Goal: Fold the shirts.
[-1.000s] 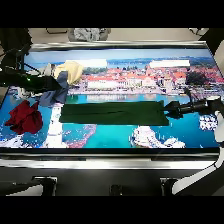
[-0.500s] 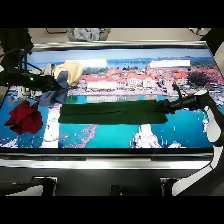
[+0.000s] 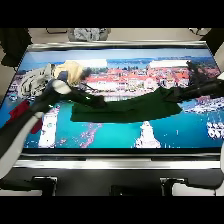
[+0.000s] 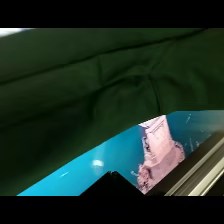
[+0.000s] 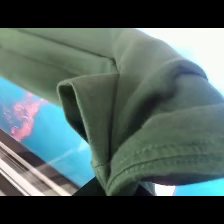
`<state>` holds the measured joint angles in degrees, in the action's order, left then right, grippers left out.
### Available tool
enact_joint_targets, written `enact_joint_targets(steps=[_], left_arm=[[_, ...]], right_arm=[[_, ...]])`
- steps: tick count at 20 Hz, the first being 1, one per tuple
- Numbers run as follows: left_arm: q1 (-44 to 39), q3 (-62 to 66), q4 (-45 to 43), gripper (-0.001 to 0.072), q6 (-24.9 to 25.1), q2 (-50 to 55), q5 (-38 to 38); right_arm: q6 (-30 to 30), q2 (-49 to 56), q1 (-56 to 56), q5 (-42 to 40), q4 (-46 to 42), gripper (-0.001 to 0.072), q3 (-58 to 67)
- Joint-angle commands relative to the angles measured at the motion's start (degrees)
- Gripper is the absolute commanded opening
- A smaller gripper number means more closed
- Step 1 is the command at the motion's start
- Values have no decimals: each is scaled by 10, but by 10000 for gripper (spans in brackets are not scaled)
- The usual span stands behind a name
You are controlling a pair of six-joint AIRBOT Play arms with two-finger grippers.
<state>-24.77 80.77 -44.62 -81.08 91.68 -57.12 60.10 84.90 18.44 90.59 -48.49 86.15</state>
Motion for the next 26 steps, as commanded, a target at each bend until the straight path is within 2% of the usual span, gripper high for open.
enact_joint_targets(steps=[1, 8, 13, 16, 18, 21, 23, 26], left_arm=[[-81, -9, 104, 24, 0, 67, 96], [-177, 82, 213, 24, 16, 193, 129], [-217, 128, 302, 24, 16, 250, 143], [-200, 130, 301, 21, 31, 252, 120], [-162, 130, 224, 20, 28, 216, 99], [-80, 127, 10, 20, -25, 115, 49], [-16, 127, -96, 21, -38, 37, 21], [86, 127, -140, 22, -44, -70, -2]], right_arm=[[42, -101, -2, 52, -31, 38, 1], [104, -232, -2, 132, -43, 38, 1], [122, -258, -2, 121, -64, 37, 1], [122, -240, -2, 83, -79, 37, 1], [122, -206, -2, 66, -63, 36, 1], [117, -151, -7, 16, 0, 36, 1], [117, -120, -48, -21, 3, 36, 1], [118, -64, -156, -90, 12, 36, 1]])
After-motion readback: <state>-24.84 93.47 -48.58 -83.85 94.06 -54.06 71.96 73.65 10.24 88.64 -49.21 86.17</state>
